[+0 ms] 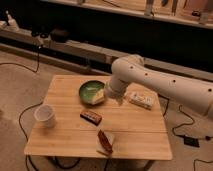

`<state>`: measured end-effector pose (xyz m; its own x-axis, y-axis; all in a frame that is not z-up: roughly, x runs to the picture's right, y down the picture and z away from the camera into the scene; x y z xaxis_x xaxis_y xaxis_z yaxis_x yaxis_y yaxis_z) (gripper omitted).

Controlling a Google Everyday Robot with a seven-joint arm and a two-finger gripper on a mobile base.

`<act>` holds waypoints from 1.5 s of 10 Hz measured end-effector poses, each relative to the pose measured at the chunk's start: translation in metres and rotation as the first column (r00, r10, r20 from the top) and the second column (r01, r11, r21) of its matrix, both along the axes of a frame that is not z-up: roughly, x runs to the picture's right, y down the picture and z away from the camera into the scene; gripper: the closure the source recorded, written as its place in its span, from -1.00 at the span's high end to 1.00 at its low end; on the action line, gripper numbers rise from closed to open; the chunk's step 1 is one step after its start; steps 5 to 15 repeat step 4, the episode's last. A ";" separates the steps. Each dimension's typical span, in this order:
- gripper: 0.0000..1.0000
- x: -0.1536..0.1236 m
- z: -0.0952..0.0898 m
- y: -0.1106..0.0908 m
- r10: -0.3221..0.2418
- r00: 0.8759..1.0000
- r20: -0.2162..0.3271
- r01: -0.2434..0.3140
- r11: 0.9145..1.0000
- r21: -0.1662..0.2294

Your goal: Move the arm in a circular motion

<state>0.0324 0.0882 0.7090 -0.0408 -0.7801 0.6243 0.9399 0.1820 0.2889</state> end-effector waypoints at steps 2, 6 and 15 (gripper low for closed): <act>0.60 0.046 -0.019 0.023 0.023 0.999 -0.038 -0.025 0.997 -0.072; 0.60 0.103 -0.034 0.034 0.051 0.990 -0.132 -0.065 0.993 -0.101; 0.60 0.103 -0.034 0.034 0.051 0.990 -0.132 -0.065 0.993 -0.101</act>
